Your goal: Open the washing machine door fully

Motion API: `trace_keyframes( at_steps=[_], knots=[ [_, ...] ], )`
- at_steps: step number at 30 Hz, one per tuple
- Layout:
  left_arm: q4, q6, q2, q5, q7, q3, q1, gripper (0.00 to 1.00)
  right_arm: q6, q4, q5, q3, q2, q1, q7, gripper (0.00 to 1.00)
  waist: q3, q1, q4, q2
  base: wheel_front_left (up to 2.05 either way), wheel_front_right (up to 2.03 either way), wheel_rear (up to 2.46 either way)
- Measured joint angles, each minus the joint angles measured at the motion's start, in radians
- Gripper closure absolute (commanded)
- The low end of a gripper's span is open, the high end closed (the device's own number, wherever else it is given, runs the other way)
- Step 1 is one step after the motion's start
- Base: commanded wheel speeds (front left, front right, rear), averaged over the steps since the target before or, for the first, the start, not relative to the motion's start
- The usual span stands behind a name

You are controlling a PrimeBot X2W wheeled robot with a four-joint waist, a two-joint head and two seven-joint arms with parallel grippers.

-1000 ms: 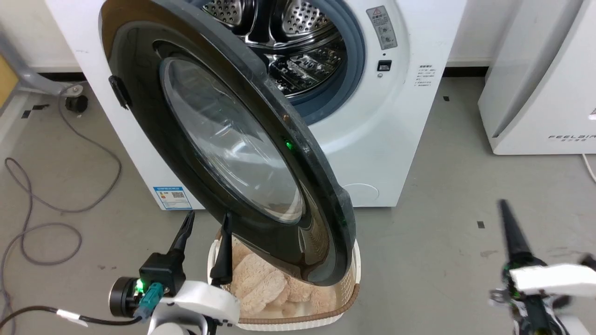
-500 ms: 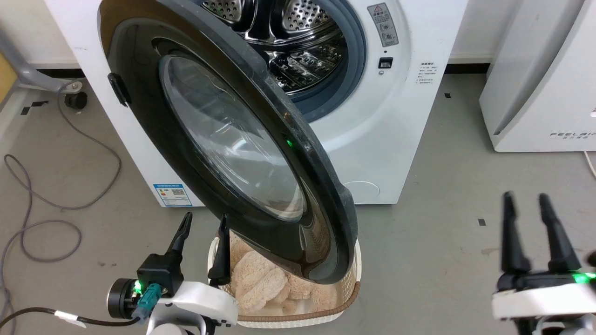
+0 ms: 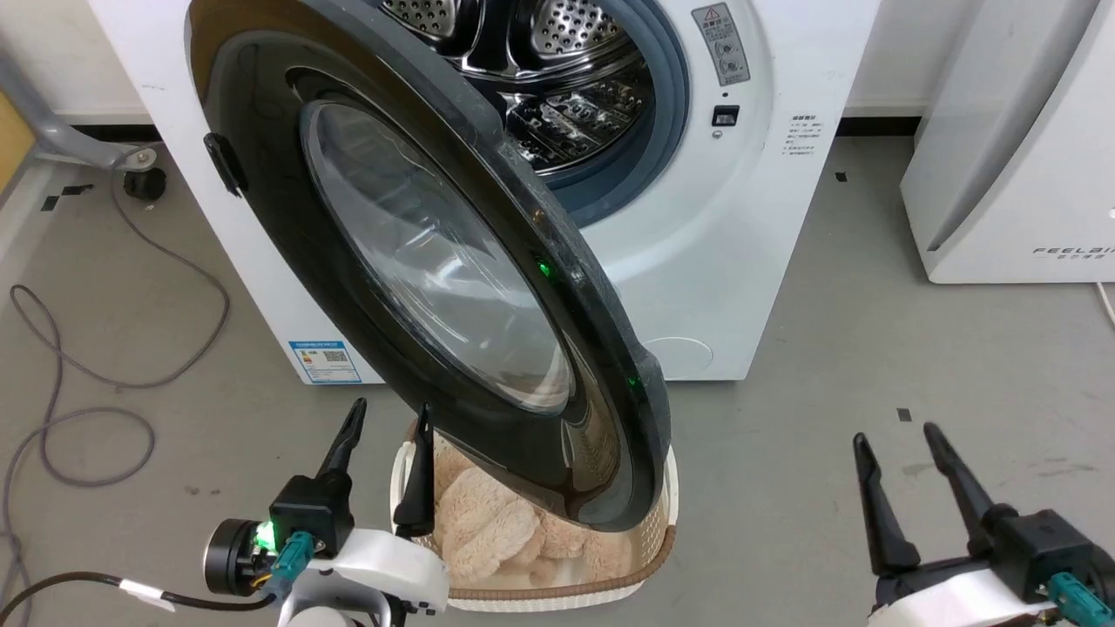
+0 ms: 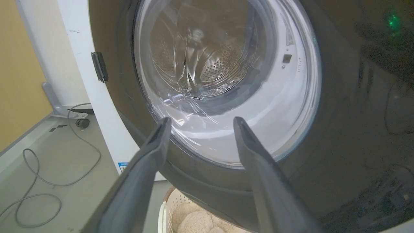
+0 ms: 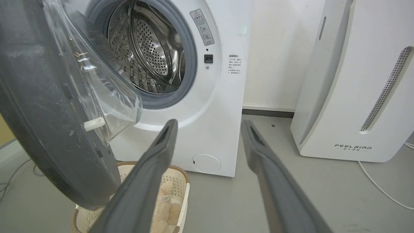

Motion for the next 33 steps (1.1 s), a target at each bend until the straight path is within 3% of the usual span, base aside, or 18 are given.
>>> trace_keyframes(
  at_steps=[1,2,3,4,16,25,33],
  knots=[
    [0.000,0.000,0.000,0.001,0.000,-0.001,0.000,0.35,0.000,0.009,0.006,0.002,0.000,0.000,-0.005,0.00,0.001,0.0000,0.001,0.0000,0.00,0.00,0.00],
    [0.001,0.000,0.000,0.001,0.000,-0.001,0.000,0.51,0.000,0.017,0.008,0.004,0.000,-0.001,-0.007,0.00,0.001,0.0000,0.001,0.0000,0.00,0.00,0.00],
    [0.001,0.000,0.000,0.002,0.000,-0.001,0.000,0.96,0.000,0.024,0.007,0.006,0.000,-0.001,-0.008,0.00,0.002,0.0000,0.002,0.0001,0.00,0.00,0.00],
    [0.001,0.000,0.000,0.002,0.000,-0.001,0.000,1.00,0.000,0.030,0.010,0.007,0.000,-0.002,-0.012,0.00,0.003,0.0000,0.002,0.0000,0.00,0.00,0.00],
    [-0.102,0.006,0.000,0.015,0.000,-0.007,-0.011,1.00,0.000,0.077,0.008,0.010,0.001,-0.005,-0.040,0.00,0.003,0.0000,0.011,0.0000,0.00,0.00,0.00],
    [-0.425,0.031,0.000,0.049,-0.001,-0.019,-0.094,1.00,0.000,0.087,0.016,0.004,0.001,-0.008,-0.052,0.00,0.009,0.0000,0.017,0.0000,0.00,0.00,0.00],
    [-0.675,0.040,0.000,0.073,-0.001,-0.128,-0.219,1.00,0.000,0.086,0.016,0.007,0.001,-0.011,-0.062,0.00,0.018,0.0000,0.015,0.0000,0.00,0.00,0.00]
  ],
)
